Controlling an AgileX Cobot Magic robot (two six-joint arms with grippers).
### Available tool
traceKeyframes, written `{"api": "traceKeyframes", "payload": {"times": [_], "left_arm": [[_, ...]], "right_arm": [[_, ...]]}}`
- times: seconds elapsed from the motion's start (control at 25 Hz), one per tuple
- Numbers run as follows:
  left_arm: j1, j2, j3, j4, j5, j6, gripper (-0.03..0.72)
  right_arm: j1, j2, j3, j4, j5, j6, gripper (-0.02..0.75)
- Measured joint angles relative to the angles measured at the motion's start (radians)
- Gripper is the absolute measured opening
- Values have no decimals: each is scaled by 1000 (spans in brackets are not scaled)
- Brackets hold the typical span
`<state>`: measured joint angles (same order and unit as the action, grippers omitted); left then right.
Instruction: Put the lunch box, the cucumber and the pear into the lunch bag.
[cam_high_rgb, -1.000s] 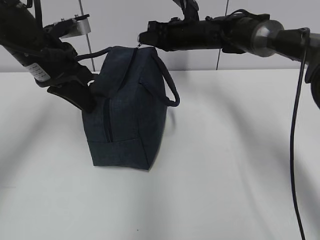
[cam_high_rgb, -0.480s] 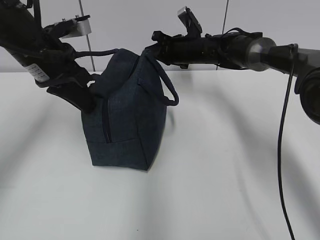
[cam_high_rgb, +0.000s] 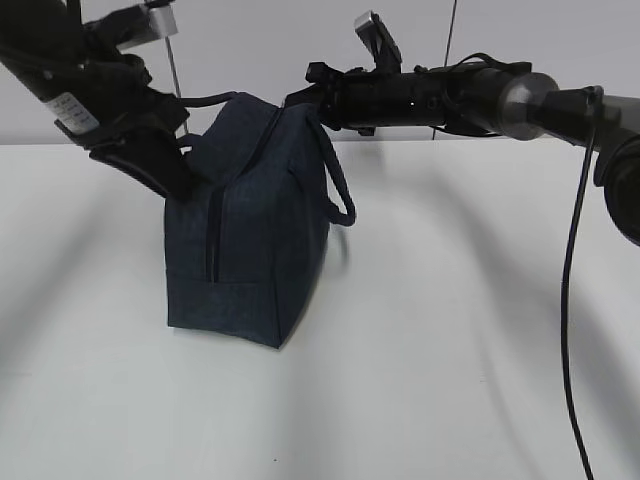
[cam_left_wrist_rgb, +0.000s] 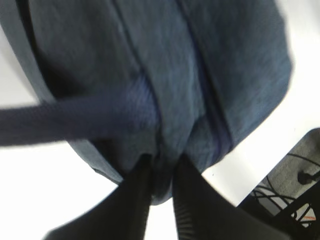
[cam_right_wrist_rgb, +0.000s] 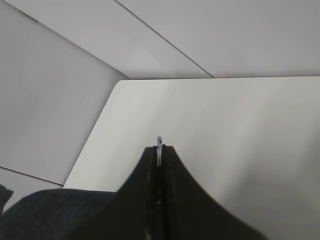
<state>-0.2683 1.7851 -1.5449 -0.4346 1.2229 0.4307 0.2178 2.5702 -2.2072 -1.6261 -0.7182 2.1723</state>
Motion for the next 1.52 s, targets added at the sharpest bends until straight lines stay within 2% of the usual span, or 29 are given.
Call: {"api": "traceKeyframes", "payload": {"times": [0.2, 0.28, 0.36, 0.44, 0.76, 1.32, 1.4, 1.52], "left_arm": [[0, -16, -100, -5, 14, -56, 310], [0, -18, -141, -8, 13, -70, 361], [0, -18, -173, -12, 13, -77, 381], [0, -18, -192, -15, -19, -78, 388], [0, 29, -199, -70, -342, -79, 392], [0, 230, -199, -127, -551, -80, 391], [0, 239, -199, -131, -560, -80, 368], [0, 243, -199, -136, -567, -80, 261]], "right_arm": [[0, 0, -31, -16, -26, -4, -16], [0, 0, -35, -17, -33, -4, -16], [0, 0, -36, -24, -42, -4, -16], [0, 0, -36, -36, -46, -6, -16], [-1, 0, -36, -60, -62, -6, -16], [-2, 0, -36, -92, -71, -6, -16], [-2, 0, -36, -92, -71, -6, -16], [-2, 0, -36, -92, -71, -6, -16]]}}
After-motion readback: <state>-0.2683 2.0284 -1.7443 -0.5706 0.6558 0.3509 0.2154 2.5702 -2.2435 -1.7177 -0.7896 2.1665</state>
